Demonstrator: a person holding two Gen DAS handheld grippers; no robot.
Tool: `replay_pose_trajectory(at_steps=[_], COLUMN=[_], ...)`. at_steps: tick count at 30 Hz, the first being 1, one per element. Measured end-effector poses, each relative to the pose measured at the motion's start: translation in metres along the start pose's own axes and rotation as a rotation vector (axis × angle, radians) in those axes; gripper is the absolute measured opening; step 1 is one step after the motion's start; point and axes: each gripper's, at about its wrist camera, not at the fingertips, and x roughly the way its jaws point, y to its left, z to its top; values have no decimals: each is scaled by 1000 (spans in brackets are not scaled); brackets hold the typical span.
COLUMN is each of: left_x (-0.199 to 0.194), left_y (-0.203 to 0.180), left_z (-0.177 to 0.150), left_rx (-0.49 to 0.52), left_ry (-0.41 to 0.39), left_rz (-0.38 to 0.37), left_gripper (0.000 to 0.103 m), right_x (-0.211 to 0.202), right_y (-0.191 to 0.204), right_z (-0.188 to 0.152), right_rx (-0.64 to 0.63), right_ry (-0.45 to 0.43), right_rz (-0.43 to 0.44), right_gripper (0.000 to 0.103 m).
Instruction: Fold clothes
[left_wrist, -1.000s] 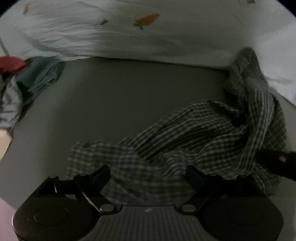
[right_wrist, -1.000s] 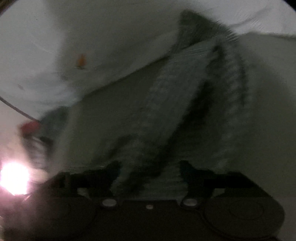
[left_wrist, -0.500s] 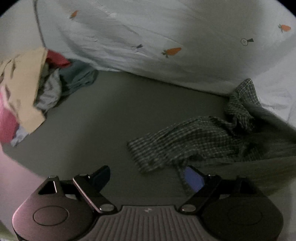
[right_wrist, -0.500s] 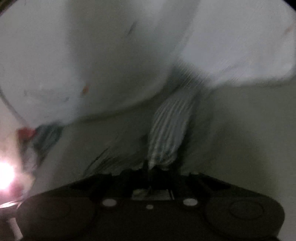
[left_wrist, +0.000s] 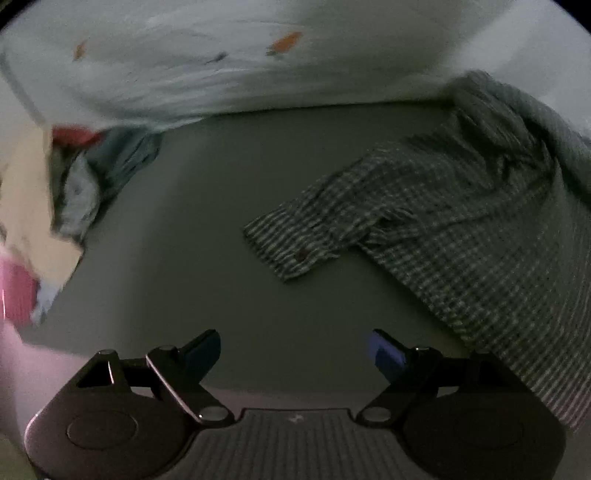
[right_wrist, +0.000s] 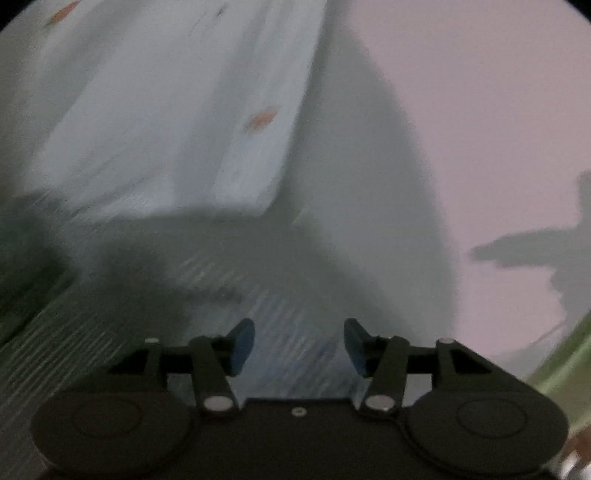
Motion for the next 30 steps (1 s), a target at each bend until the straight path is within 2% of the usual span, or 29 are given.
replay_pose_trajectory(at_steps=[2, 4, 5, 7, 9, 11, 14, 16, 17, 19, 21, 23, 26, 28, 30], left_x=[4, 15, 22, 36, 56, 78, 108, 127, 135, 138, 140, 138, 130, 124, 122], left_y=[-4, -4, -4, -3, 4, 14, 26, 28, 27, 29, 33, 39, 48, 61, 90], left_z=[4, 8, 11, 16, 23, 32, 44, 48, 49, 47, 47, 56, 80, 104, 143], left_rx=[46, 98, 124, 170, 174, 127, 49, 61, 82, 99, 99, 104, 148, 162, 91], left_ry=[-14, -31, -39, -40, -24, 16, 33, 33, 19, -51, -110, -170, -277, -358, -414], left_rz=[-10, 4, 18, 34, 14, -38, -121, -135, -142, -161, -160, -116, -9, 44, 101], left_gripper=[87, 86, 81, 75, 75, 75, 78, 81, 88, 86, 74, 50, 37, 35, 35], right_x=[-3, -15, -23, -41, -62, -80, -88, -92, -96, -96, -93, -97, -101, -101, -98], right_y=[33, 73, 92, 129, 158, 178, 199, 209, 213, 223, 237, 244, 255, 261, 266], right_z=[-44, -82, -99, -119, -129, -133, -127, -127, -129, -133, -135, -137, -136, -132, -125], right_rx=[-2, -64, -112, -178, -243, -321, -441, -483, -498, -501, -495, -503, -545, -546, -522], right_ry=[109, 183, 203, 227, 223, 195, 144, 150, 157, 183, 205, 214, 206, 191, 185], right_rz=[99, 191, 230, 267, 313, 353, 323, 310, 299, 274, 253, 242, 214, 191, 166], right_gripper=[57, 57, 57, 57, 57, 59, 65, 65, 65, 65, 65, 65, 65, 65, 65])
